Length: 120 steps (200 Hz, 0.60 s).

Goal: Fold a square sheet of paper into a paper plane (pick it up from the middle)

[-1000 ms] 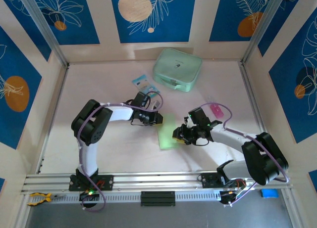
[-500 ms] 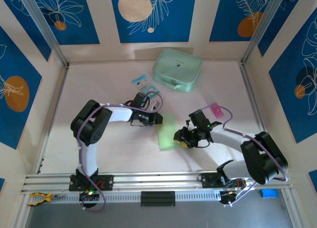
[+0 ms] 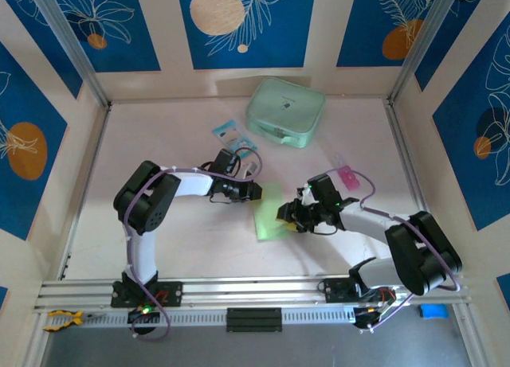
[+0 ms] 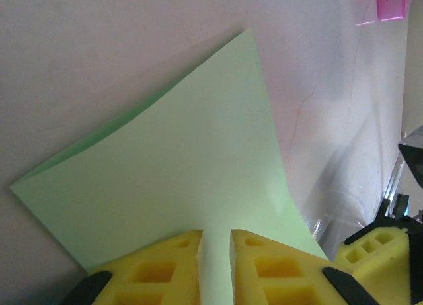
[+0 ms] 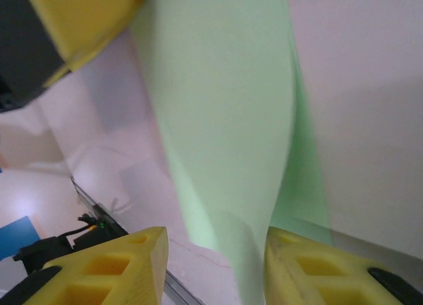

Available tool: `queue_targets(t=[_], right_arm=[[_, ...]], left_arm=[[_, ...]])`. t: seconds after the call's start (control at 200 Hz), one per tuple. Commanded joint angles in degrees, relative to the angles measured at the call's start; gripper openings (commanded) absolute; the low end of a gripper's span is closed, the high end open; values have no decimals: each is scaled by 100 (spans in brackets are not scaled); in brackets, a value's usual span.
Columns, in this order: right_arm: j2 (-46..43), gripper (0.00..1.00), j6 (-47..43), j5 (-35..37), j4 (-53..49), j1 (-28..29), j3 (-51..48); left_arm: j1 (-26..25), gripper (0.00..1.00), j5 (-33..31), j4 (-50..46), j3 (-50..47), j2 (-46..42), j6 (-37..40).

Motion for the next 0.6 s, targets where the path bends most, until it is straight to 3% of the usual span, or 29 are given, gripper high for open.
queue_targets(t=[0.0, 0.21, 0.595], right_arm=[[226, 42, 82, -403, 549, -129, 30], [541, 42, 28, -801, 1068, -291, 27], [329, 44, 72, -572, 439, -363, -209]], left_arm=[[-5, 20, -32, -142, -145, 140, 152], [-1, 20, -14, -134, -142, 111, 117], [-1, 20, -31, -186, -97, 85, 120]])
